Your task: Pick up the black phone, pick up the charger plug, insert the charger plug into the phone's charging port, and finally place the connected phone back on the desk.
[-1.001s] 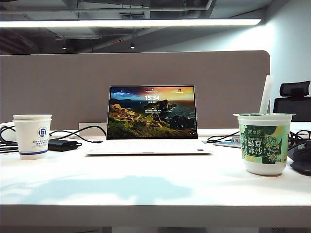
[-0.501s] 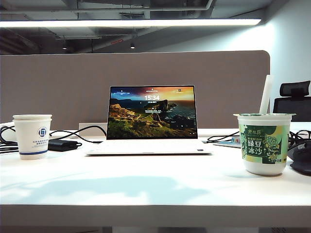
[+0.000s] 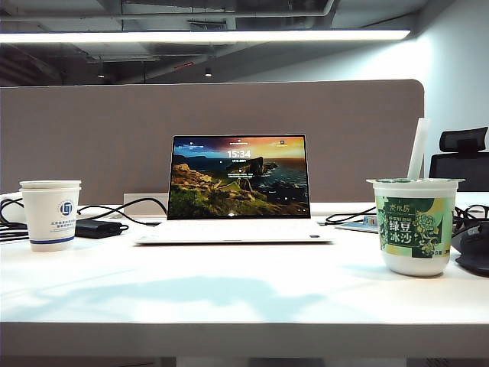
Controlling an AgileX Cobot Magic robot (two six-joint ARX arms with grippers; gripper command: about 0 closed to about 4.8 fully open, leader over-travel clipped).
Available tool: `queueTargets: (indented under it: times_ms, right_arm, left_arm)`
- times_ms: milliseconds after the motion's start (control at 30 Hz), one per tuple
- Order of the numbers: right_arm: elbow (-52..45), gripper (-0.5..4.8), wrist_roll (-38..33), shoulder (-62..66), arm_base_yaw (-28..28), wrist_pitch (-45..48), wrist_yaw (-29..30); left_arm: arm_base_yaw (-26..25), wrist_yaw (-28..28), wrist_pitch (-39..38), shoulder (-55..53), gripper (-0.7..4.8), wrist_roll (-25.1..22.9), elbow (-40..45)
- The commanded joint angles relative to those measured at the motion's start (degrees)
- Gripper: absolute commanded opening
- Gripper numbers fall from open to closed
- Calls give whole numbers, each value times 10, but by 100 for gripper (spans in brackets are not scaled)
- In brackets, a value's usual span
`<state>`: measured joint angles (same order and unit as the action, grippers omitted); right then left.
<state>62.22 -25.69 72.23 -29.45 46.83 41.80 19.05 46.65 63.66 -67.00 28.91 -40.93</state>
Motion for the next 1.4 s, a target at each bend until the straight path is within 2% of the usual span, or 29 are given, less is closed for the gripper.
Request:
queueTargets:
  times_ms: [33,334,501,1235,1402]
  right_arm:
    - [4,-5,-3,3,-6,28,-11]
    - [4,-5,-29,42,-35,92,-14]
    - [4,-5,-33,59,-40,107,-15]
    - [4,-5,-46,104,-63,151,-33]
    - [4,-5,-45,105,-63,152,-33]
  left_arm:
    - [0,-6,8,2,371,19,-5]
    - [0,-7,17,2,371,47,-5]
    - [0,-52,21,2,372,92,-5]
    - [0,-48,20,2,371,97,-4]
    - [0,-29,20,2,371,97,-4]
